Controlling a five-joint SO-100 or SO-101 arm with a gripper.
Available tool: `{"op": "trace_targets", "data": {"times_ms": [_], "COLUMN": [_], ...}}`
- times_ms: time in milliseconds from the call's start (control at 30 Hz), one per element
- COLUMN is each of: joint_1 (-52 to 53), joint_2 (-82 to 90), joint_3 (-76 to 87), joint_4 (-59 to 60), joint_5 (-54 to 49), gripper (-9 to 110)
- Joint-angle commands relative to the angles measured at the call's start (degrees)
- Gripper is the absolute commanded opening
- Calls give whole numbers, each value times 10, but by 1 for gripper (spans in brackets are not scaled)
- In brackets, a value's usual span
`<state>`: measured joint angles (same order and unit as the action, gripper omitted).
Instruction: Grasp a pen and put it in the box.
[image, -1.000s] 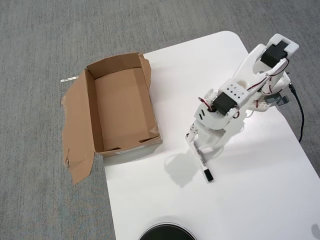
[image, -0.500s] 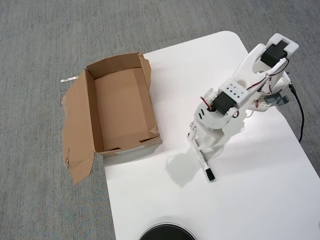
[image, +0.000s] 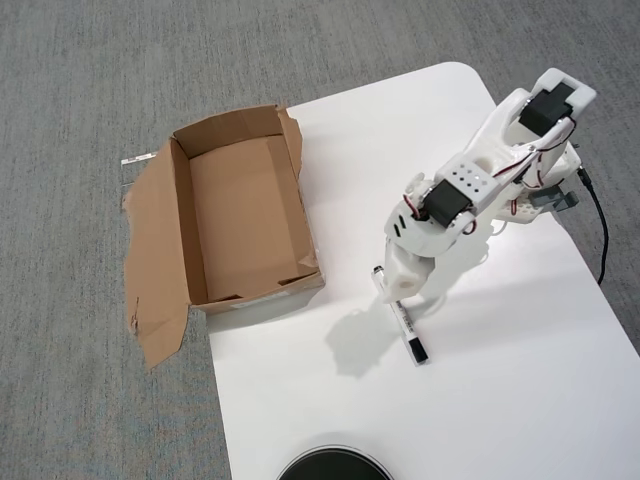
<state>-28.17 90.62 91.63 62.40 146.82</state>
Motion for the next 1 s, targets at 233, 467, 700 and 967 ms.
{"op": "trace_targets", "data": {"times_ms": [233, 467, 700, 967], "joint_1": [4, 17, 46, 65], "joint_2": [-25, -77, -62, -34], "joint_3": [-16, -17, -25, -15], "joint_4": [-94, -124, -121, -119], "joint_5": [345, 347, 346, 345], "gripper": [12, 11, 11, 12]}}
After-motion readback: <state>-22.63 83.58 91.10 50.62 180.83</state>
